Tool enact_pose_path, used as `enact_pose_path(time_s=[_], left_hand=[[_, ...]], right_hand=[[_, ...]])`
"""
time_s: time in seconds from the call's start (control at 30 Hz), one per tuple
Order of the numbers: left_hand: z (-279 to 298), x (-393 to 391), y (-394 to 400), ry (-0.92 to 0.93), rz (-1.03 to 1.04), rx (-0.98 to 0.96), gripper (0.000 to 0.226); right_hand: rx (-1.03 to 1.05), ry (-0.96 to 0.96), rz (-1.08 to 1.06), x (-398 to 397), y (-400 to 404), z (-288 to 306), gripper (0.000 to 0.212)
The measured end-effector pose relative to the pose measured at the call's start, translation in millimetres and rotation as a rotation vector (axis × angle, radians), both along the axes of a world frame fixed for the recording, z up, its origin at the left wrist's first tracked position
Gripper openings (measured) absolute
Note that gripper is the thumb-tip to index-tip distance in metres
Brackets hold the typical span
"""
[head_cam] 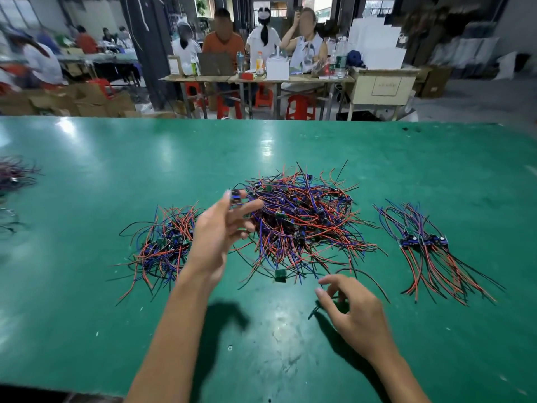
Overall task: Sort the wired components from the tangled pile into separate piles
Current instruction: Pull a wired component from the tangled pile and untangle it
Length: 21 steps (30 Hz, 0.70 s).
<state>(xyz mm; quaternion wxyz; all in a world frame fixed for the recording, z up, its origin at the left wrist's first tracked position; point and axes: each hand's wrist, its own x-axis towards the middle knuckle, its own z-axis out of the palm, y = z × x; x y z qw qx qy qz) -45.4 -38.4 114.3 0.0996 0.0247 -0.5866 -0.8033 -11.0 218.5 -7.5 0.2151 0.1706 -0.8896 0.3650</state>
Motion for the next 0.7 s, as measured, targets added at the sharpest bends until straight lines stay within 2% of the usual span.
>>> enact_pose_path(time_s=[0.1, 0.2, 0.27, 0.33, 0.4, 0.47, 0.5, 0.53, 0.6, 0.67, 0.7], left_hand=[[-9.6, -17.1, -54.3, -0.136, 0.235, -0.239, 0.030], [-36.7, -25.8, -95.7, -0.308, 0.425, -0.689, 0.036], [-54.7, -24.9, -114.5, -0.437, 0.482, -0.967, 0.036], [-65.2, -22.2, -118.6, -0.521, 0.539, -1.076, 0.031], [-67.6, -18.9, -105.9, -0.577, 0.650, -1.139, 0.033], [-68.8, -12.5, -83.0, -0.504, 0.766, -1.230, 0.039], [-69.5, -8.2, -69.0, -0.389, 0.774, -1.260, 0.036], [-70.4, -4.3, -53.7, -0.257, 0.712, -1.260, 0.029], [-78.9, 3.0, -22.9, -0.049, 0.437, -1.221, 0.016], [-93.1, 10.5, 6.6, 0.056, 0.167, -1.261, 0.019], [-101.9, 13.7, 19.4, 0.081, 0.107, -1.288, 0.023]], right_hand=[[0.083, -0.052, 0.015, -1.5, -1.2, -0.5, 0.015], [0.142, -0.072, 0.028, -2.9, -3.4, 1.1, 0.012], [0.156, -0.089, 0.028, -3.2, -3.3, 1.3, 0.009], [0.145, -0.131, 0.032, -3.2, -1.5, 1.3, 0.013], [0.116, -0.186, 0.068, -2.9, 0.0, 1.6, 0.008], [0.102, -0.230, 0.112, -3.2, 1.3, 1.9, 0.020], [0.108, -0.240, 0.120, -3.2, 1.5, 2.0, 0.026], [0.128, -0.234, 0.115, -3.6, 1.3, 2.2, 0.026], [0.165, -0.191, 0.097, -5.1, 0.3, 1.7, 0.014], [0.172, -0.172, 0.069, -6.5, 0.3, -0.2, 0.007], [0.175, -0.164, 0.054, -7.3, 0.4, -1.3, 0.007]])
